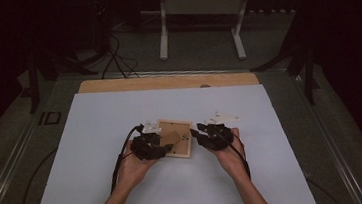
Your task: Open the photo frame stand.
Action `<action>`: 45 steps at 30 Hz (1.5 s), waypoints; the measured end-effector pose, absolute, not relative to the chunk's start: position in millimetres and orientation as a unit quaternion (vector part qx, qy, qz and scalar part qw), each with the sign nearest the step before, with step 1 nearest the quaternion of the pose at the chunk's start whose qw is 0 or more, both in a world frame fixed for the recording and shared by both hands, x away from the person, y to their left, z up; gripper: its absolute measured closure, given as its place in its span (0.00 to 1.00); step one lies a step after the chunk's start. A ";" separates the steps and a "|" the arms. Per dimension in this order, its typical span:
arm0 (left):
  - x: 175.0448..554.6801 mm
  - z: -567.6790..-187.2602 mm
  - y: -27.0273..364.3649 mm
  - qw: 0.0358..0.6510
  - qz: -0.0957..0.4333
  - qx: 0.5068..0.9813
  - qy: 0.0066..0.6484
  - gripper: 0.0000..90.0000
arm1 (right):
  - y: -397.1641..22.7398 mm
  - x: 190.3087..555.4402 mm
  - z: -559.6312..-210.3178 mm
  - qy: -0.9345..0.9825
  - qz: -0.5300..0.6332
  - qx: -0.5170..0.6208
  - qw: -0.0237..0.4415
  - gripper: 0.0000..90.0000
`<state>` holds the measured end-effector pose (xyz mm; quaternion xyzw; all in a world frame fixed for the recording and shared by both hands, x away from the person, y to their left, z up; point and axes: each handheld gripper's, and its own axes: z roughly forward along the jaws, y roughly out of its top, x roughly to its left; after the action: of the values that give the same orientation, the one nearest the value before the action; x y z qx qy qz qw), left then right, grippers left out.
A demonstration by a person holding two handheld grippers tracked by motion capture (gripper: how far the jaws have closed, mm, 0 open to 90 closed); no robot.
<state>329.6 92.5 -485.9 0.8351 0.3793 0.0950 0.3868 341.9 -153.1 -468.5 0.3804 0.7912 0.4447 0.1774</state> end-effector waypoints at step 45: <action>297.0 -495.2 91.5 0.386 0.189 0.842 0.327 0.61 | -150.0 379.4 -487.6 0.791 0.452 0.409 0.046 0.46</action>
<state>297.0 91.5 -495.2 0.8417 0.3272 0.1885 0.3859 379.4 -150.0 -487.6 0.4090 0.7915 0.4518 0.0460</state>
